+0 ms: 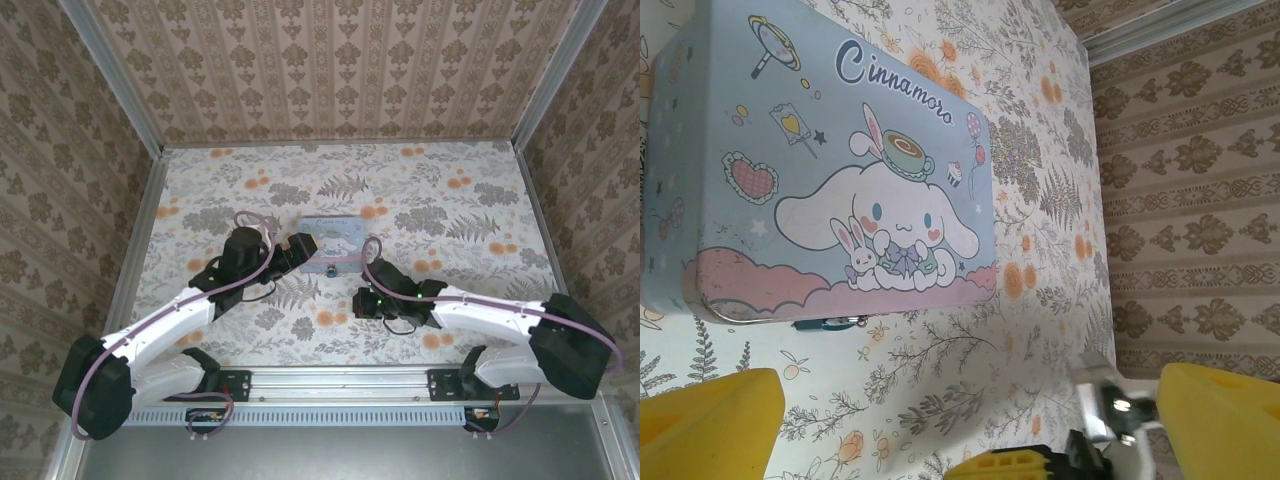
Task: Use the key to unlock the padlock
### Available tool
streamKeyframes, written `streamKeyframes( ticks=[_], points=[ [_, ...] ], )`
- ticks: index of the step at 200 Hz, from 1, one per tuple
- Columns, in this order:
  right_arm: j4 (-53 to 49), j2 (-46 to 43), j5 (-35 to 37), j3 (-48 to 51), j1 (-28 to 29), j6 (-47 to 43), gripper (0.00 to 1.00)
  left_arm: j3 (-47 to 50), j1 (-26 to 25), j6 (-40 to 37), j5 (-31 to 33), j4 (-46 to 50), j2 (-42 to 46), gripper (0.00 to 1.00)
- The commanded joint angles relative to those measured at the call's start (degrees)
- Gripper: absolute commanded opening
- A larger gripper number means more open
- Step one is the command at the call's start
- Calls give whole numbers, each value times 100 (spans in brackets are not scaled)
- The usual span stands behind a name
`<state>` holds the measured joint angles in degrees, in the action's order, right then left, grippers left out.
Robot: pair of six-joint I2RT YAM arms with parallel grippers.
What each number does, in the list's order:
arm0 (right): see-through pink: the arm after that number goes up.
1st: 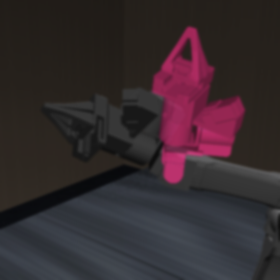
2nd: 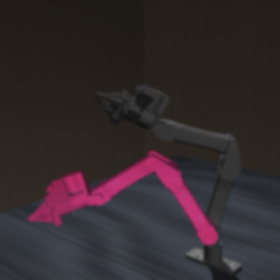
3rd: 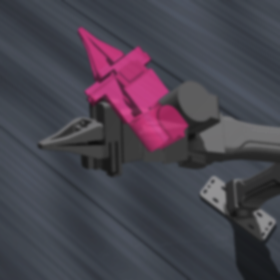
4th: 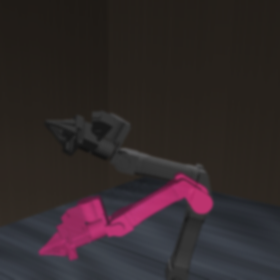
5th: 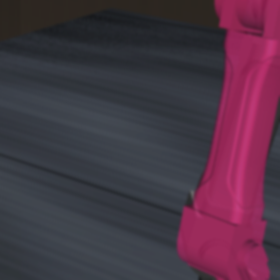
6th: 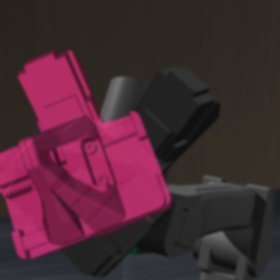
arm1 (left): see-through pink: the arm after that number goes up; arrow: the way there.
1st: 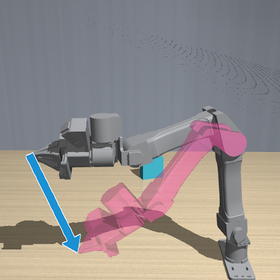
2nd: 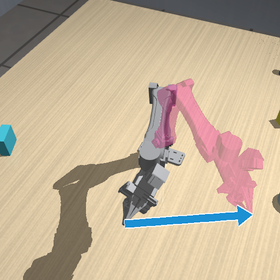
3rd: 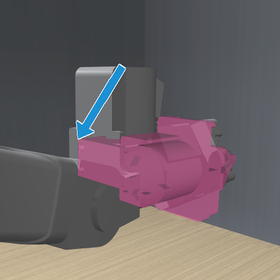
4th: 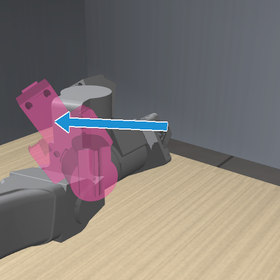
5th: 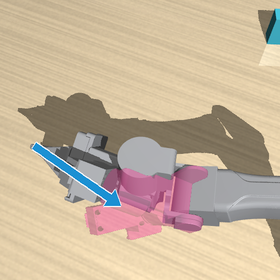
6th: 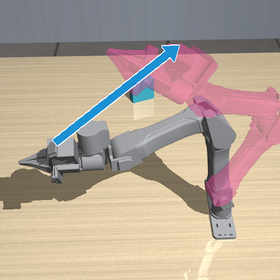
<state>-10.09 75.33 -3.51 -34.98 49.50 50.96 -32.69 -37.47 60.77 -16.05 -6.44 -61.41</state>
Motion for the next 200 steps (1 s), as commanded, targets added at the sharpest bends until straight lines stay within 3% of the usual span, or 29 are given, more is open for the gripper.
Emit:
streamKeyframes(
  ticks=[1,42,59,79,89,139,200],
  points=[
    [-482,716,12,-373,-26,-202,0,-1,-36,-82,-47,-88,2,98],
    [-442,1423,377,-656,-24,-380,0,-1,-50,-119,5,39,106,98],
    [-380,1334,419,-641,-27,-341,13,0,-52,-115,19,62,123,98],
    [-456,1158,479,-625,-10,-352,35,-1,-58,-110,15,13,78,98],
    [-500,1039,513,-591,5,-349,40,-1,-58,-104,6,-26,51,98],
    [-778,654,597,-537,134,-369,43,-9,-67,-110,-29,-86,-29,98],
    [-1654,723,943,-826,260,-1255,47,-54,-58,-153,-56,-9,-8,98]
  ],
)
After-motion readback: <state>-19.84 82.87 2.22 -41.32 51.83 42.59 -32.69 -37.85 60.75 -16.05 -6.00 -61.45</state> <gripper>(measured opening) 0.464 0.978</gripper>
